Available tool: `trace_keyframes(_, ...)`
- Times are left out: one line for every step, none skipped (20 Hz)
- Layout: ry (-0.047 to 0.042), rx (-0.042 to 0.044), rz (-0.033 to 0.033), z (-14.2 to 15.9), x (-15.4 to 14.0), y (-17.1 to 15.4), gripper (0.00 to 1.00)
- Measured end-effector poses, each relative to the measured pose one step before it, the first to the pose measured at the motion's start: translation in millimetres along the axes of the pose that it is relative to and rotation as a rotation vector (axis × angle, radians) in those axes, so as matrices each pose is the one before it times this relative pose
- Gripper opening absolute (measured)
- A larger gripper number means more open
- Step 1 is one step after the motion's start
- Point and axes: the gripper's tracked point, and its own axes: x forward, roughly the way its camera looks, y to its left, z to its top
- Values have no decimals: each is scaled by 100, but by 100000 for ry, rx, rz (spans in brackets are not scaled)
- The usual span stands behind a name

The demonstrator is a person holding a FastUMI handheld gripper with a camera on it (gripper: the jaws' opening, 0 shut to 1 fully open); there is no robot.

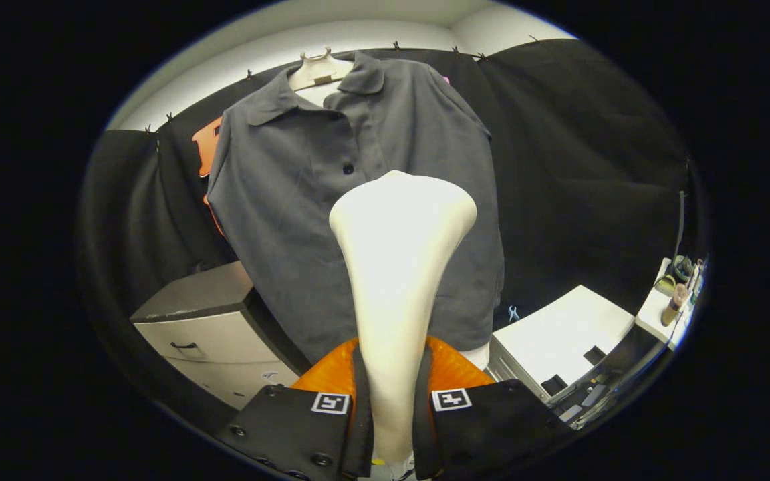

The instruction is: Iron the clothes twice with a garment steamer, once on the left side and once on the right side.

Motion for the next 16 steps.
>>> trace_keyframes(-1658,-699,336,1333,-207,37,31)
trace_keyframes(-1513,-243,708,1190,-113,-130,31)
trace_keyframes(-1413,141,1000,1336,-99,143,31)
trace_keyframes(-1064,133,1375,1408,-131,84,31)
trace_keyframes(-887,15,1081,1351,140,141,31)
trace_keyframes(-1134,-252,949,1455,48,-15,31)
trace_keyframes(-1147,-569,973,1414,354,72,31)
trace_keyframes(-1317,-528,974,1308,326,3,31)
trace_keyframes(-1284,-682,1024,724,1266,-28,31)
trace_keyframes(-1078,-655,806,1140,376,-206,31)
trace_keyframes(-970,-525,608,1102,524,-235,31)
trace_keyframes(-1264,-48,777,1035,-183,-116,31)
trace_keyframes(-759,149,650,1283,465,-106,31)
trace_keyframes(-523,342,267,1160,519,-142,31)
trace_keyframes(-317,370,57,793,642,-407,31)
trace_keyframes(-115,47,154,483,739,-487,31)
